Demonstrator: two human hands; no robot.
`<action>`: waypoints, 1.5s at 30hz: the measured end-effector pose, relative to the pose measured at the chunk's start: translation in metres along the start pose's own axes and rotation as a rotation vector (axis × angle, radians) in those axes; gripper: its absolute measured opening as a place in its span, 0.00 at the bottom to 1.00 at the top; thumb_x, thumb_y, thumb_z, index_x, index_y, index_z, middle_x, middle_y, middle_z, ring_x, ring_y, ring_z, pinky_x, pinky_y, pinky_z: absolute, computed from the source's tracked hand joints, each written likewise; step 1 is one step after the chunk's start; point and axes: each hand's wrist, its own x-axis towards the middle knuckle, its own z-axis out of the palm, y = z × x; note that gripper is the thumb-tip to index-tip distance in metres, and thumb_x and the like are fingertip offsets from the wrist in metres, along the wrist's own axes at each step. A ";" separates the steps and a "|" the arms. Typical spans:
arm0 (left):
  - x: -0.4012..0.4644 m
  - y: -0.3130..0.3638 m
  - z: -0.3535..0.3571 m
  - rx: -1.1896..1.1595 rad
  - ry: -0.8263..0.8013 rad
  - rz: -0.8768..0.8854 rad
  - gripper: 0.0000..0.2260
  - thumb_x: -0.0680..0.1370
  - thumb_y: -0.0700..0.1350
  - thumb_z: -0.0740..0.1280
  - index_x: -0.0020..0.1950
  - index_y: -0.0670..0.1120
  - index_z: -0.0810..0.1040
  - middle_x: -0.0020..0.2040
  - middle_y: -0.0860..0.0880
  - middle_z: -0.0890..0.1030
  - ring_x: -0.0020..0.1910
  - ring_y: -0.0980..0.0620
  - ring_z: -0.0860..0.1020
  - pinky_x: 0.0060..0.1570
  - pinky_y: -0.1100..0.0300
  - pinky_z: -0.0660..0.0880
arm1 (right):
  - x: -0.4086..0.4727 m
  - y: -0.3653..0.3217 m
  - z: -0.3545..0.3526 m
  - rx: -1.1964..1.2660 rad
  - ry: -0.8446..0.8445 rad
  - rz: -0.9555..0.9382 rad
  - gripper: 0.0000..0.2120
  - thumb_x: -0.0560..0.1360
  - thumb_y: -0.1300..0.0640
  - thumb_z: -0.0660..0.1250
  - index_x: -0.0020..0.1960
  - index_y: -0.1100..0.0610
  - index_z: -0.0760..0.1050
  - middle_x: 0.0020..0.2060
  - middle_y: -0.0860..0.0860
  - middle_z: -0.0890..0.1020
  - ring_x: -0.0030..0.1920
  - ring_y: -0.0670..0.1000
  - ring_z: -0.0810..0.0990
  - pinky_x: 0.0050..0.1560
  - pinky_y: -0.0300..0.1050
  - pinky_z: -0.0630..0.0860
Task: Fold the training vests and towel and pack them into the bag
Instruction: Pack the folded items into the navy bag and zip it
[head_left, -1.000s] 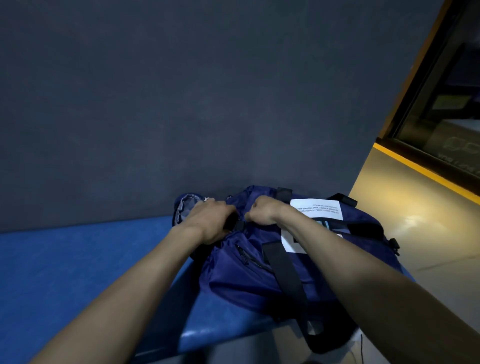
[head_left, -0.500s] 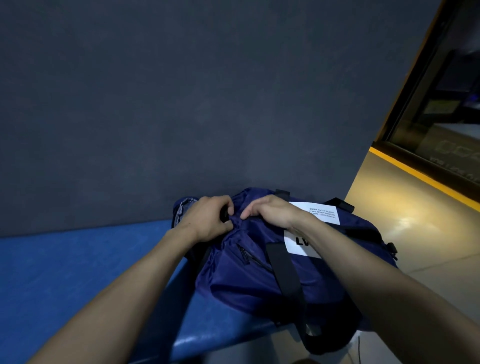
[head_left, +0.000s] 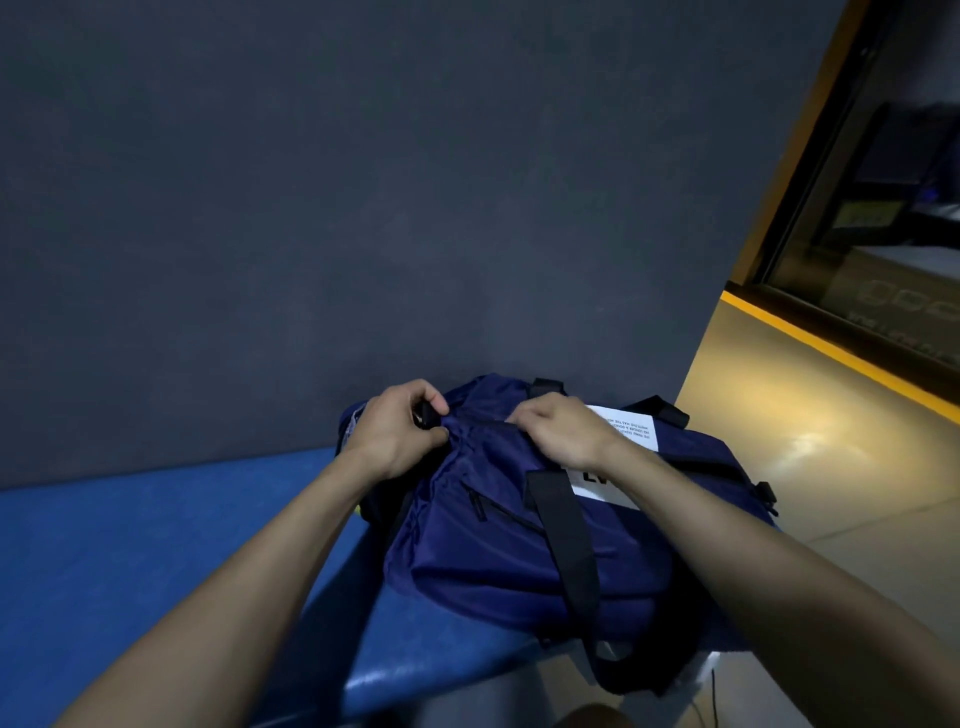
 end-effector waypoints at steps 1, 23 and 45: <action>-0.001 0.002 0.000 0.017 -0.007 -0.003 0.08 0.75 0.41 0.74 0.49 0.51 0.77 0.39 0.52 0.80 0.35 0.55 0.76 0.32 0.69 0.70 | -0.006 0.014 -0.008 -0.096 0.066 -0.015 0.15 0.77 0.53 0.58 0.48 0.59 0.81 0.46 0.54 0.86 0.49 0.57 0.82 0.54 0.53 0.78; 0.003 0.131 0.175 0.244 -0.484 0.555 0.12 0.82 0.53 0.64 0.64 0.58 0.79 0.60 0.55 0.77 0.62 0.49 0.71 0.65 0.47 0.68 | -0.110 0.199 -0.097 0.222 0.028 0.689 0.03 0.80 0.61 0.68 0.48 0.59 0.75 0.35 0.58 0.83 0.30 0.54 0.76 0.28 0.38 0.72; -0.002 0.119 0.198 0.318 -0.407 0.488 0.07 0.80 0.48 0.65 0.58 0.52 0.78 0.55 0.55 0.79 0.63 0.53 0.67 0.63 0.53 0.63 | -0.121 0.213 -0.064 0.056 0.083 0.507 0.14 0.71 0.49 0.79 0.48 0.55 0.79 0.45 0.53 0.82 0.42 0.53 0.83 0.32 0.45 0.81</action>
